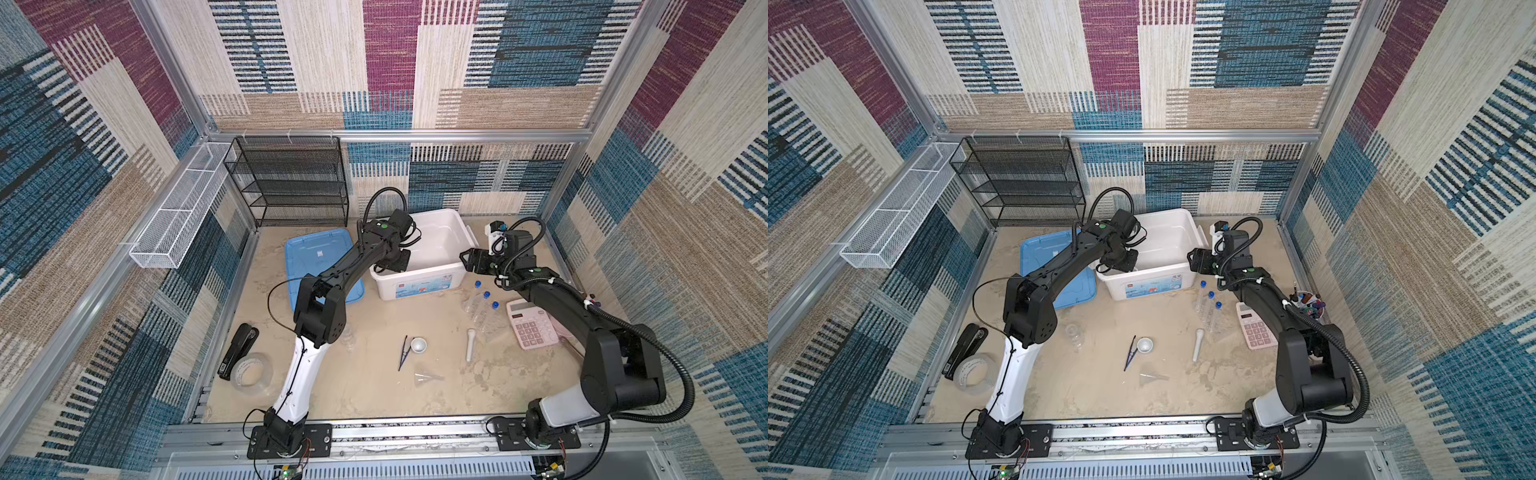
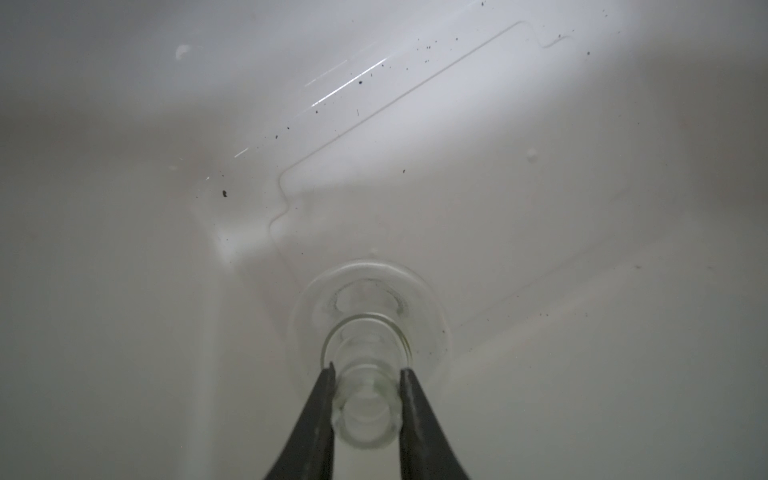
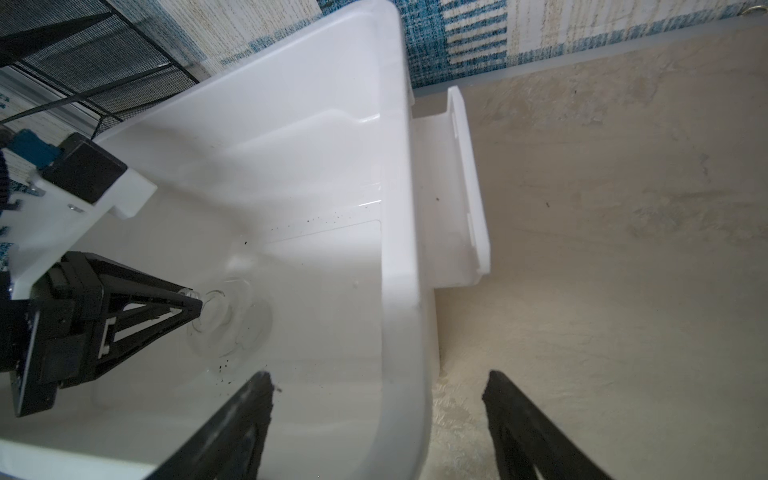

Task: Organize the chemistry lab equipment
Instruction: 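Lower the flask into the bin with the left gripper while the right holds the rim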

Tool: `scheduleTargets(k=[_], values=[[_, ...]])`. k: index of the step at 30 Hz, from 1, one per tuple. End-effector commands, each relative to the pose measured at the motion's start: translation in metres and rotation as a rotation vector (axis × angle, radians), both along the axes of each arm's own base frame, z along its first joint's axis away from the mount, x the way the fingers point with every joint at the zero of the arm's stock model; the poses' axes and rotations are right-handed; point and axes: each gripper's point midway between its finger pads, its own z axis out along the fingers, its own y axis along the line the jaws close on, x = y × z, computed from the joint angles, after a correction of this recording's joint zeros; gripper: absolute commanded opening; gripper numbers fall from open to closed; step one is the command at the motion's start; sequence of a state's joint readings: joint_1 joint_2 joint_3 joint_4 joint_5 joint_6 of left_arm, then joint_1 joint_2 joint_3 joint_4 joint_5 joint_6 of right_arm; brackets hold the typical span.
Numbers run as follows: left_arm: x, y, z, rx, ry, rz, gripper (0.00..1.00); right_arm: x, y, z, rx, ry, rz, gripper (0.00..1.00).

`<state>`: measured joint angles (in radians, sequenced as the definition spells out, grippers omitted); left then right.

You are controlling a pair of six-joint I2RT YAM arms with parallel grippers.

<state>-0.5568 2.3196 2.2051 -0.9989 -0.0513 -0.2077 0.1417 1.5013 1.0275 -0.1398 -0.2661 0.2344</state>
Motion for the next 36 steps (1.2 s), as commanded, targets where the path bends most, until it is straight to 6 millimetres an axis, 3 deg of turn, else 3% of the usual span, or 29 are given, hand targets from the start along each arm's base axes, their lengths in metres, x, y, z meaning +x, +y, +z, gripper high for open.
scheduleTargets(k=[1, 21, 36], values=[[0.000, 0.003, -0.005, 0.018, 0.011, 0.003, 0.15, 0.003, 0.000, 0.006, 0.009, -0.023, -0.009, 0.82], [-0.008, 0.006, -0.025, 0.044, 0.070, 0.004, 0.19, 0.002, -0.002, 0.006, 0.000, -0.025, -0.014, 0.83], [-0.007, 0.003, -0.002, 0.008, 0.038, 0.009, 0.46, 0.002, -0.003, 0.013, -0.002, -0.037, -0.016, 0.83]])
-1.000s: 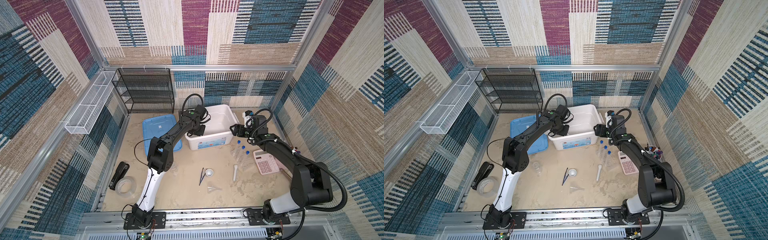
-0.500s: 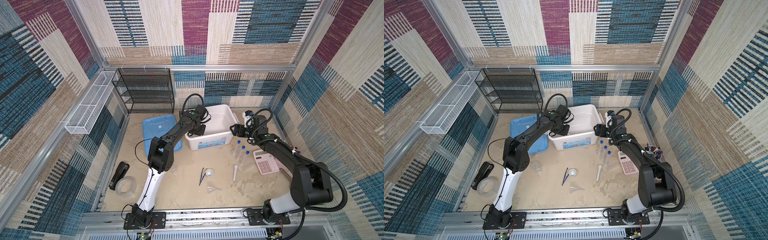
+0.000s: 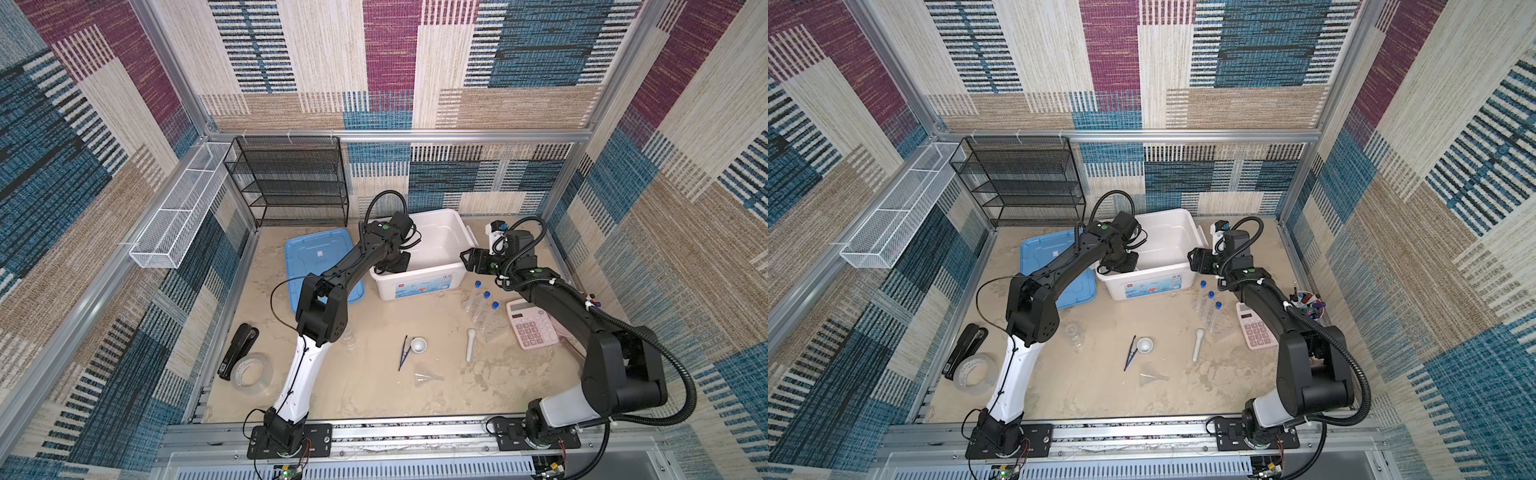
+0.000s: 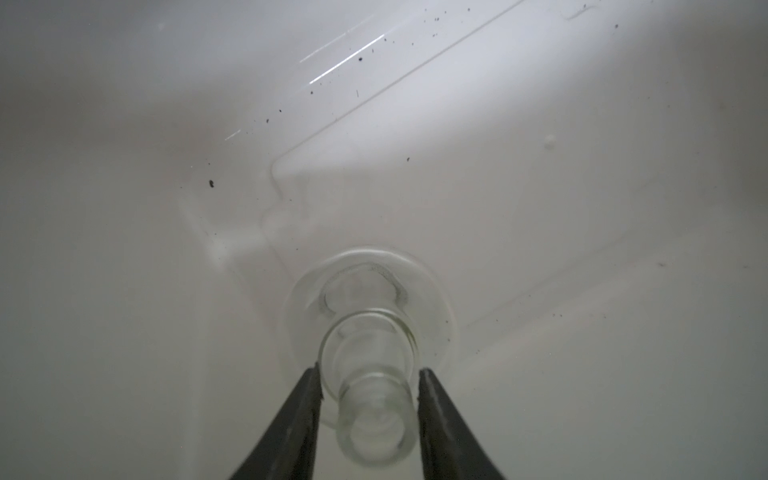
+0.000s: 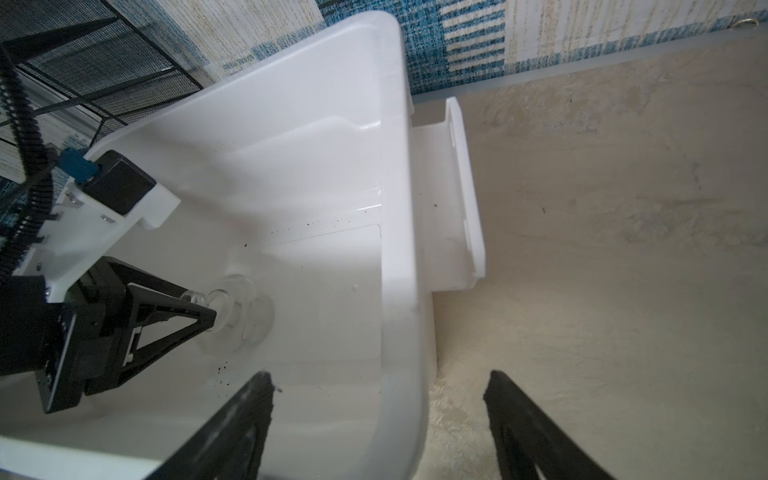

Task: Organize the chemistry lab equipment
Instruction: 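Lower the flask into the bin with the left gripper while the right holds the rim, then open the left gripper to release the flask and raise it out of the bin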

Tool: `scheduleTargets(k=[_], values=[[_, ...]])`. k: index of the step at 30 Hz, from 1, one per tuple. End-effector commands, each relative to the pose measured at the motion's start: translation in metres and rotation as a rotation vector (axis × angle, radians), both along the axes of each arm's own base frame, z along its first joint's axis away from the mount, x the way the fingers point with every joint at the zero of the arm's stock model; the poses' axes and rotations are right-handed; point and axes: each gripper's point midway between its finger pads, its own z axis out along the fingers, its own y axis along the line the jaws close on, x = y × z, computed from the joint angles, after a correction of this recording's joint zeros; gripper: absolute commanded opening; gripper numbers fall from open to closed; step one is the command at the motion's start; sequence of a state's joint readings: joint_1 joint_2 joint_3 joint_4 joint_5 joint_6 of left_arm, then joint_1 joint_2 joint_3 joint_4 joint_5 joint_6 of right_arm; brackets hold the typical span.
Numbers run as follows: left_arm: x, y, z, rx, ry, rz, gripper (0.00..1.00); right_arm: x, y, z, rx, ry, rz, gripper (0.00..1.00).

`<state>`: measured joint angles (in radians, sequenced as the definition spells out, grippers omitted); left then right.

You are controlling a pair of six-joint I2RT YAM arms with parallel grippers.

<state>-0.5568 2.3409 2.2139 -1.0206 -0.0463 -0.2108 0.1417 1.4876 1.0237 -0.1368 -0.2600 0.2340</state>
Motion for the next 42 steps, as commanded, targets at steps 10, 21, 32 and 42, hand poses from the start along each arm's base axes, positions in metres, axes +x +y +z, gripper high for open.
scheduleTargets(k=[10, 21, 32, 42], values=[[-0.004, 0.000, 0.018, -0.023, -0.007, 0.001, 0.58, 0.001, -0.003, 0.013, -0.007, -0.034, -0.014, 0.83], [0.001, 0.003, 0.045, -0.028, -0.074, 0.016, 0.91, 0.001, -0.004, 0.017, -0.011, -0.044, -0.016, 0.84], [-0.001, 0.001, 0.111, -0.089, -0.199, 0.003, 0.97, -0.001, -0.003, 0.016, -0.006, -0.047, -0.008, 0.84], [-0.036, 0.037, 0.147, -0.032, -0.261, 0.060, 0.98, -0.003, -0.004, 0.020, -0.020, -0.069, -0.007, 0.84]])
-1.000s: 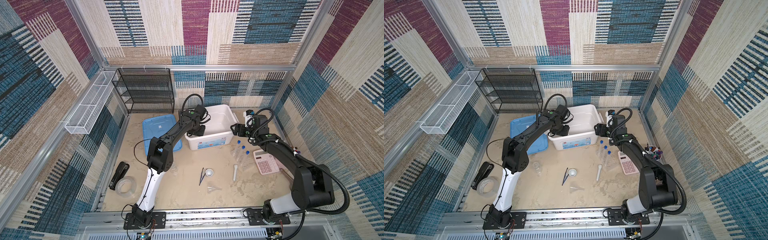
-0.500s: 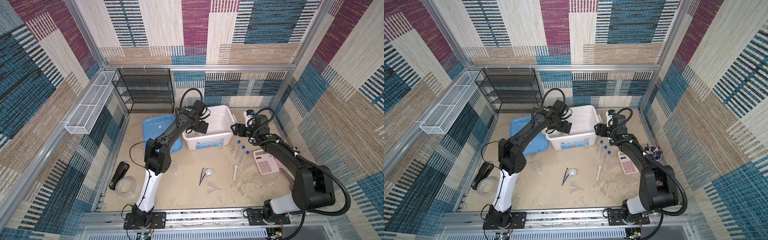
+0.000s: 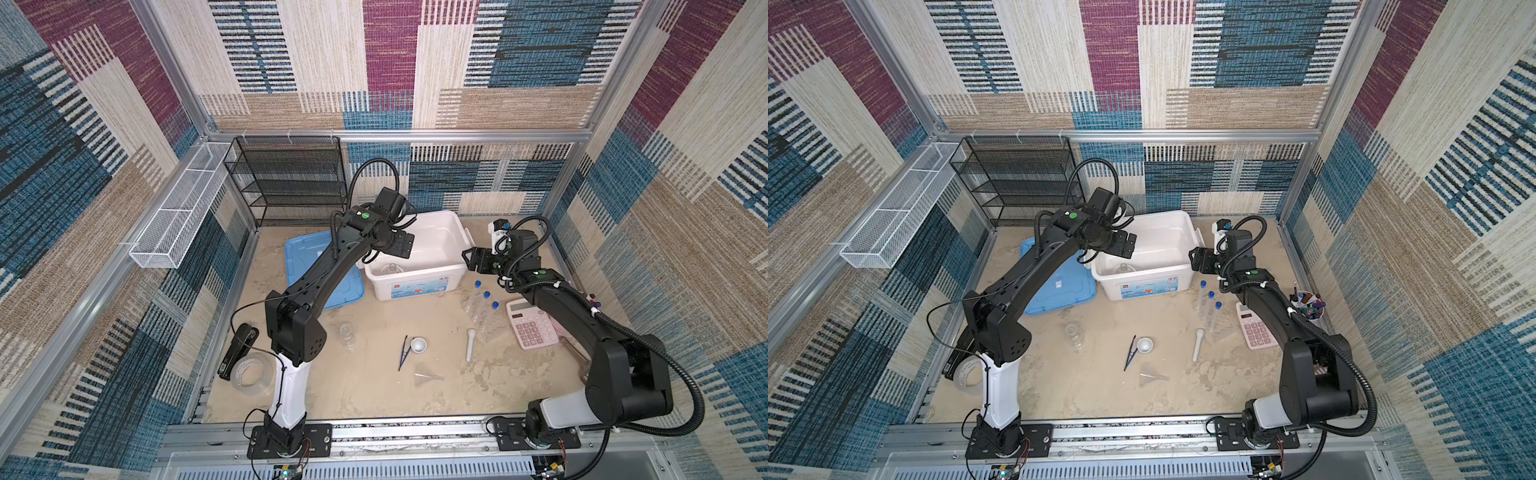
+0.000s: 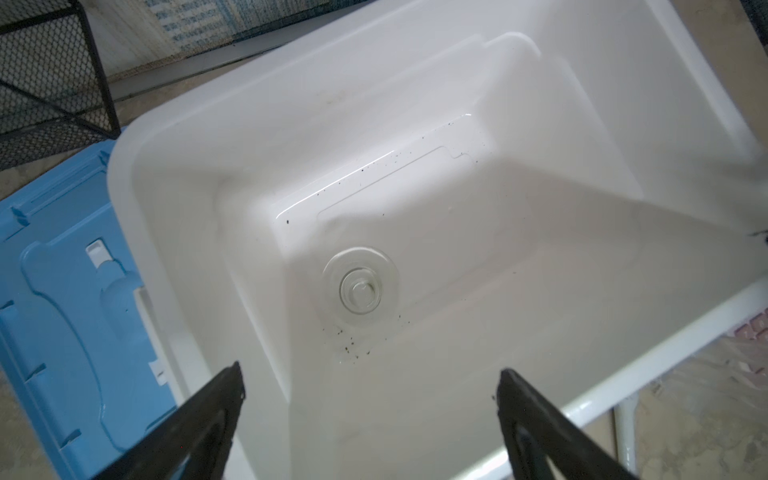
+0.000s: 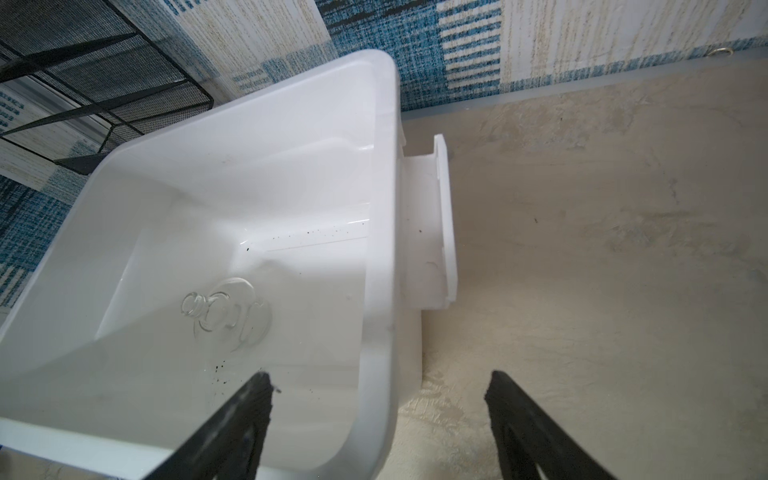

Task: Organize the chemistry lab equipment
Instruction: 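Open the left gripper to release the flask and raise it out of the bin, then lower the left gripper onto the small glass jar and close on it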

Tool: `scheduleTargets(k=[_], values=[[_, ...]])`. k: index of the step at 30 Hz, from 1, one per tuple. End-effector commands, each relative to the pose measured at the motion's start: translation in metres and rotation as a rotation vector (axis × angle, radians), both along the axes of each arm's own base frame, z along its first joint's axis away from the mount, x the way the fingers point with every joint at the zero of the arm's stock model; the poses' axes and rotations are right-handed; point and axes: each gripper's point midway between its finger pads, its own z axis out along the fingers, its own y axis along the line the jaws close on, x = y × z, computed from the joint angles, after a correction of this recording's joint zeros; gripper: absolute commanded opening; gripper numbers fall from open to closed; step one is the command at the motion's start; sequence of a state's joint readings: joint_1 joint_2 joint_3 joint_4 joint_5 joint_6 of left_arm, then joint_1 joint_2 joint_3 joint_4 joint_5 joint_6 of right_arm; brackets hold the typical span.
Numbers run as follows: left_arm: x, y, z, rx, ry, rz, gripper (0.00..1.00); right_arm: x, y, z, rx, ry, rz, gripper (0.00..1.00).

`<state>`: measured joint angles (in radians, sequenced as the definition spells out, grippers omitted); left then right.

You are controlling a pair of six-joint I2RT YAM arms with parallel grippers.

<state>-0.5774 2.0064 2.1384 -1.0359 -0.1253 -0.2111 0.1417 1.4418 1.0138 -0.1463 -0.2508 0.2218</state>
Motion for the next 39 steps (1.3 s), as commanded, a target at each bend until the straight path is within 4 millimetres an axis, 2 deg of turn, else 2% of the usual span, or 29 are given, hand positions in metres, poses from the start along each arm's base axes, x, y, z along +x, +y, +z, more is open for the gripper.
scheduleTargets(k=[1, 5, 8, 14, 19, 27, 39], values=[[-0.015, 0.023, 0.004, 0.048, -0.014, 0.062, 0.98, 0.003, -0.002, 0.008, -0.011, -0.039, -0.006, 0.84], [-0.043, 0.055, 0.003, 0.093, -0.022, 0.126, 0.99, 0.004, -0.003, 0.008, -0.019, -0.045, -0.008, 0.84], [-0.069, 0.078, -0.006, 0.112, -0.001, 0.181, 0.99, 0.005, -0.003, 0.007, -0.017, -0.045, -0.007, 0.84], [-0.120, 0.109, -0.039, 0.102, 0.088, 0.277, 0.99, 0.007, -0.003, 0.005, -0.021, -0.042, -0.008, 0.85], [-0.149, 0.127, -0.073, 0.113, 0.159, 0.339, 0.99, 0.009, -0.004, 0.004, -0.030, -0.044, -0.015, 0.86], [-0.166, 0.121, -0.115, 0.064, 0.253, 0.351, 0.90, 0.011, -0.009, 0.007, -0.042, -0.052, -0.039, 0.86], [-0.169, 0.116, -0.145, 0.056, 0.301, 0.347, 0.74, 0.009, -0.011, 0.007, -0.036, -0.047, -0.056, 0.87]])
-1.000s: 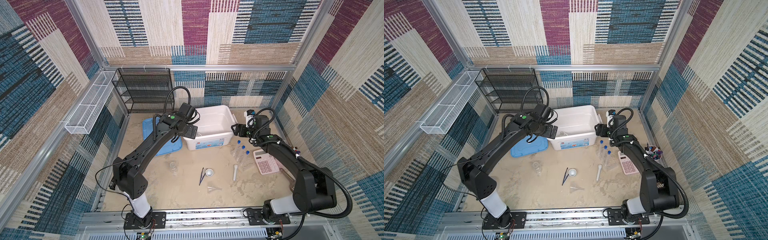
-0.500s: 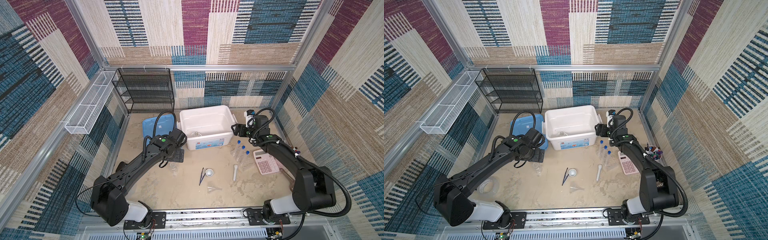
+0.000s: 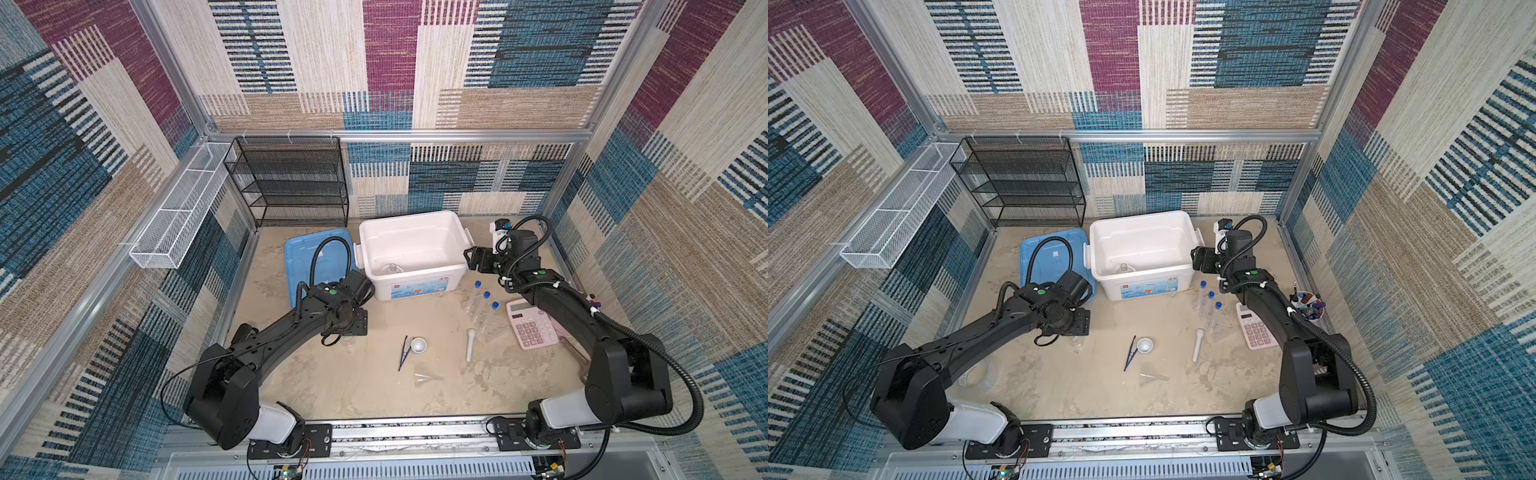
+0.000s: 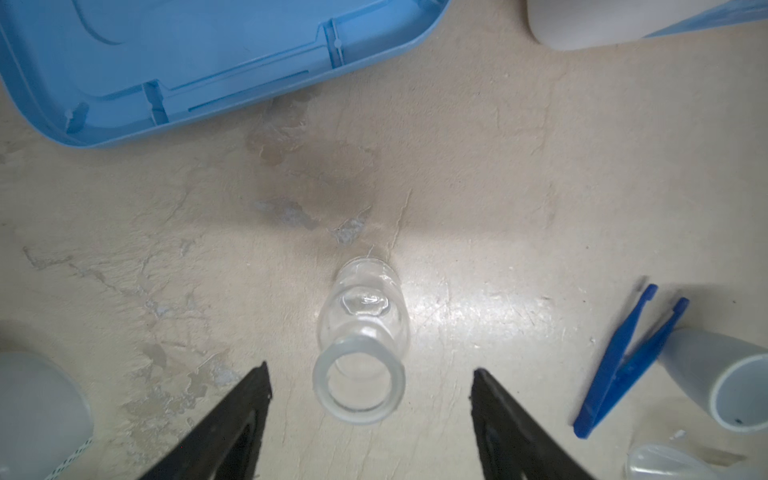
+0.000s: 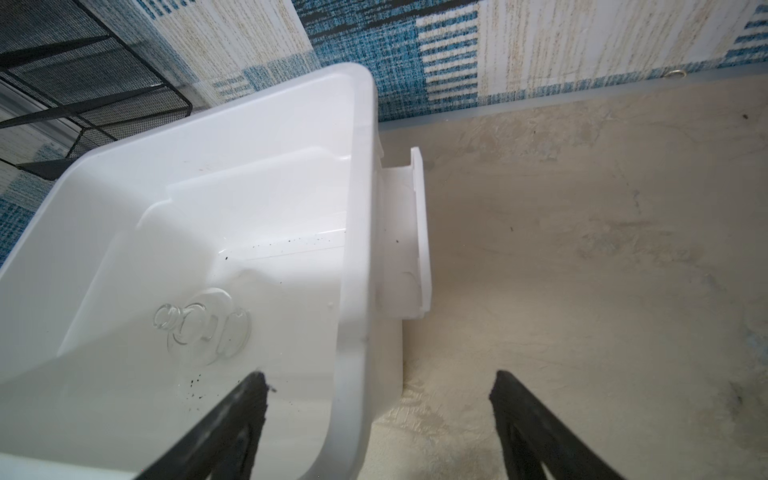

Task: Organize the chemistry lab equipment
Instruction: 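Lower the left gripper onto the small glass jar and close on it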

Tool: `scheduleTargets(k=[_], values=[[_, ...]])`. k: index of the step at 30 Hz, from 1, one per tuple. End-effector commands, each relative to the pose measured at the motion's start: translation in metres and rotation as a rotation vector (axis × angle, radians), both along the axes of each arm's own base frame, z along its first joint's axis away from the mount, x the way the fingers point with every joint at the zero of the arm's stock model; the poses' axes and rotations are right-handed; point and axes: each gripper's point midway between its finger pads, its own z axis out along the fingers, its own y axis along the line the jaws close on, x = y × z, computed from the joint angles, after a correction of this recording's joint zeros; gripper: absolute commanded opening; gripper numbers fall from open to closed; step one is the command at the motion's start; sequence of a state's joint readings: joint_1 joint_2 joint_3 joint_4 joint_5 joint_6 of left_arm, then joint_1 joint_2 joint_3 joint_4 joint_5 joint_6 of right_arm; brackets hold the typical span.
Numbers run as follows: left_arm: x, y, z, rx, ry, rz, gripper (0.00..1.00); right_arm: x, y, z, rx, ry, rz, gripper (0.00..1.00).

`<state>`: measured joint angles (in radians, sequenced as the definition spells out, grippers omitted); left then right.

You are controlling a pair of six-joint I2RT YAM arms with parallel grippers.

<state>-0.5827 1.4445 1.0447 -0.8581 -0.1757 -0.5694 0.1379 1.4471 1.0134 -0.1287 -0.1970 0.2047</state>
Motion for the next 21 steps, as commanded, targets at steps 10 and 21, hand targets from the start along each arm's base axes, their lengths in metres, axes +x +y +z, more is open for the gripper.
scheduleTargets(k=[10, 21], values=[[0.002, -0.002, -0.009, -0.006, 0.019, 0.006, 0.64, 0.002, -0.002, 0.006, 0.001, -0.025, -0.021, 0.87], [0.001, 0.004, -0.012, 0.016, 0.031, 0.013, 0.55, 0.003, -0.002, 0.004, 0.002, -0.020, -0.017, 0.87]])
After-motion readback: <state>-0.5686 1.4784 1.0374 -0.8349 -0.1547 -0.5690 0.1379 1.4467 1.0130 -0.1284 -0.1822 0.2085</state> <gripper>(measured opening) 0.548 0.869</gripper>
